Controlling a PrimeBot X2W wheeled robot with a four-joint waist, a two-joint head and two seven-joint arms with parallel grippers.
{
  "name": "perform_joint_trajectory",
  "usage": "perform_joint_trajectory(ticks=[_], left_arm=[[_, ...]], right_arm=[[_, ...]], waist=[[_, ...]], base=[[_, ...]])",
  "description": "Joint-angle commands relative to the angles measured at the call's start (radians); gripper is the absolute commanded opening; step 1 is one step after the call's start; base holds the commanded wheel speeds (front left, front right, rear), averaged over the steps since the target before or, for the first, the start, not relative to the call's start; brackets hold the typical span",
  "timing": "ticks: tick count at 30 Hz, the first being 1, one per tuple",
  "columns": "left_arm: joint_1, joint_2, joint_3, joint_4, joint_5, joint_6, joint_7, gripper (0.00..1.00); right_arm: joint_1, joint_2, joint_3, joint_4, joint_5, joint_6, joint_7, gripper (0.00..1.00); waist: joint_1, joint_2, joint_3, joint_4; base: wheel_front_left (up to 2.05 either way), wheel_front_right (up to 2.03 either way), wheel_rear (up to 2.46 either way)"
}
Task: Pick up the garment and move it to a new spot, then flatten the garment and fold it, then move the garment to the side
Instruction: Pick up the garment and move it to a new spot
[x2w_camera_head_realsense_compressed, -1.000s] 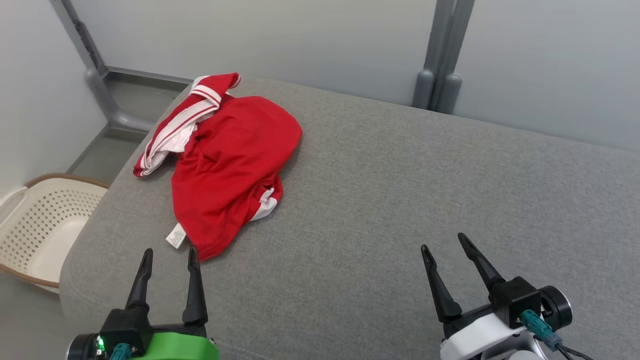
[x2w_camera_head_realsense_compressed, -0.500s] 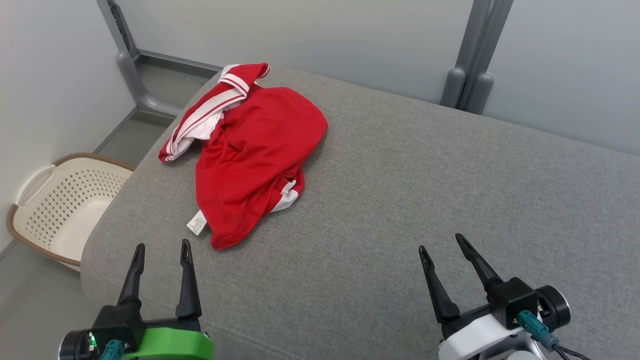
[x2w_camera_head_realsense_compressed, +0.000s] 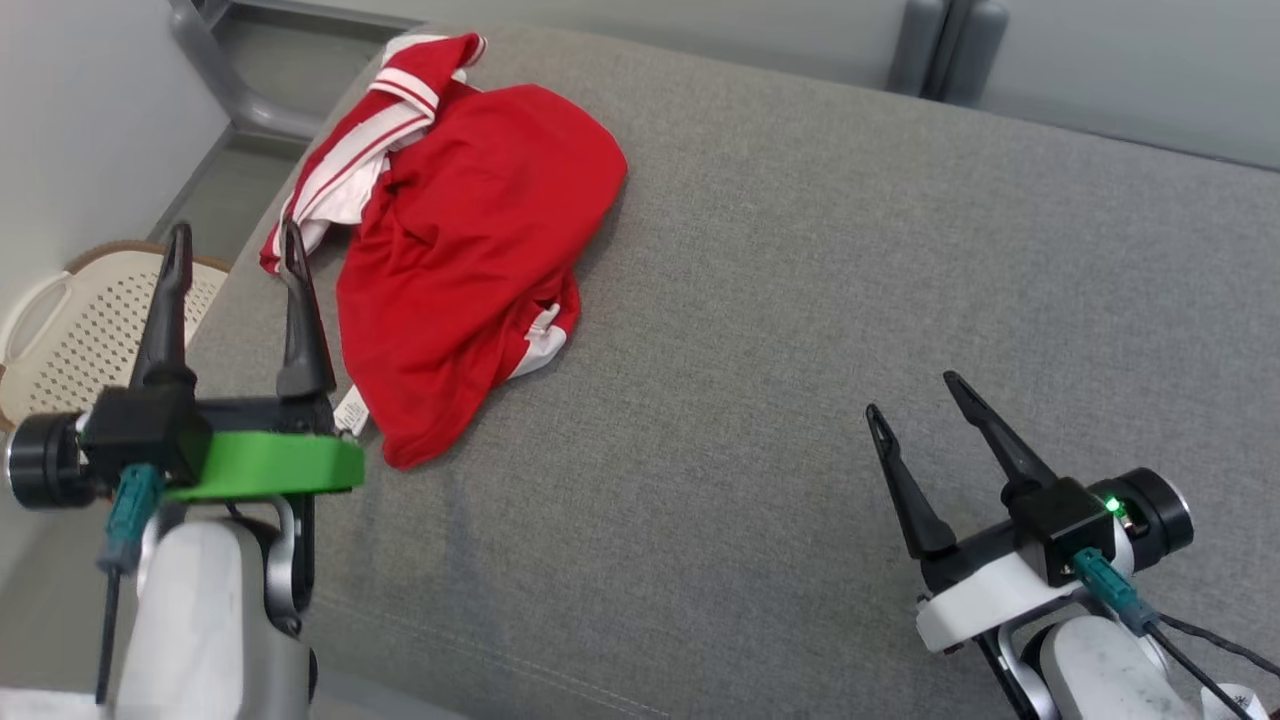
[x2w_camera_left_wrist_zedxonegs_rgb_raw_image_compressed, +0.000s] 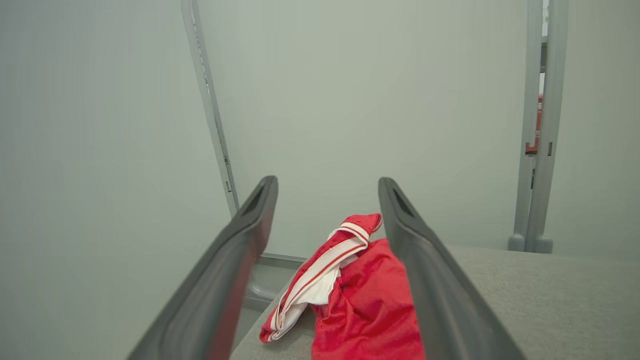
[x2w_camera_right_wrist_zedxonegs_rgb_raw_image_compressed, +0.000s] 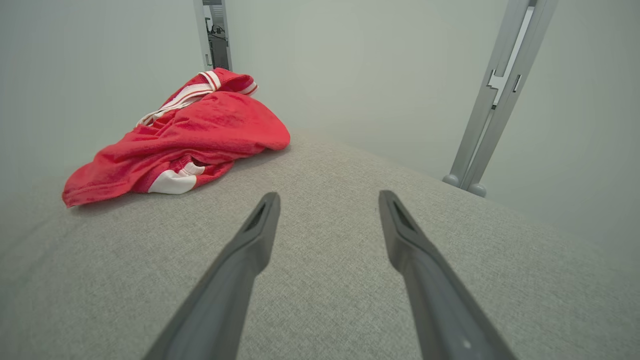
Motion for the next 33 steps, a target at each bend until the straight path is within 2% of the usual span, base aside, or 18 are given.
perform_joint_trajectory(ticks=[1, 9, 17, 26, 33], left_arm=[[-0.071, 0.014, 0.011, 0.043, 0.000, -0.011, 0.001, 1.00], [-0.469, 0.079, 0.015, 0.383, -0.034, -0.070, 0.012, 1.00], [-0.773, 0.134, -0.027, 0.707, -0.043, -0.092, 0.118, 1.00], [-0.955, 0.231, -0.013, 0.969, -0.048, -0.061, 0.246, 1.00], [-1.005, 0.248, -0.008, 1.083, -0.095, -0.094, 0.341, 1.00]], right_arm=[[-0.026, -0.024, 0.002, -0.011, -0.006, -0.001, -0.003, 1.00], [-0.103, -0.127, -0.024, -0.055, -0.026, -0.001, -0.003, 1.00], [-0.137, -0.170, -0.066, -0.101, -0.046, -0.001, -0.003, 1.00], [-0.153, -0.176, -0.060, -0.111, -0.034, -0.001, 0.003, 1.00], [-0.144, -0.173, -0.070, -0.108, -0.029, -0.002, 0.008, 1.00]], waist=[[0.0000, 0.0000, 0.128, -0.027], [0.0000, 0.0000, 0.320, -0.059], [0.0000, 0.0000, 0.445, -0.100], [0.0000, 0.0000, 0.530, -0.165], [0.0000, 0.0000, 0.562, -0.188]], base=[[0.00, 0.00, 0.00], [0.00, 0.00, 0.00], [0.00, 0.00, 0.00], [0.00, 0.00, 0.00], [0.00, 0.00, 0.00]])
